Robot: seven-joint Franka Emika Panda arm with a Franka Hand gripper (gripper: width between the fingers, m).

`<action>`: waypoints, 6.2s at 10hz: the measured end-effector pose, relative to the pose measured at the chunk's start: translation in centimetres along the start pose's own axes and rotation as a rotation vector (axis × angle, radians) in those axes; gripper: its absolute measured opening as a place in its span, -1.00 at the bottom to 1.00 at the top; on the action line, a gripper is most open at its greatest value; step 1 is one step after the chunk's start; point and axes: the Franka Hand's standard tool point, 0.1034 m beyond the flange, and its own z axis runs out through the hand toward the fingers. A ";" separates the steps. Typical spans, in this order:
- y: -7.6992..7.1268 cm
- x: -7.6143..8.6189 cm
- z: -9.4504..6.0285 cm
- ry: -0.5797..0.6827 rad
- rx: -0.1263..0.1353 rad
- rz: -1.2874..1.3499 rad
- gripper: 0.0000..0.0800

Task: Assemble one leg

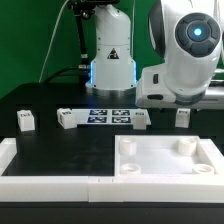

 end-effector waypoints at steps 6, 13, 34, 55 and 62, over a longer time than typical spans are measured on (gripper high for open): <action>0.0 0.2 1.2 -0.022 0.001 0.018 0.34; -0.1 0.2 1.1 -0.021 0.000 0.014 -0.27; 1.1 -0.7 -12.8 1.217 0.001 -0.280 -0.27; -1.8 10.2 -29.2 1.342 -0.008 -0.390 -0.27; -0.5 10.9 -26.8 1.406 -0.027 -0.377 -0.27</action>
Offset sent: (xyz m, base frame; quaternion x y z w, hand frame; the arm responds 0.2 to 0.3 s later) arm -0.0096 0.0025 -0.0085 0.0089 -0.0177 0.0320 0.9993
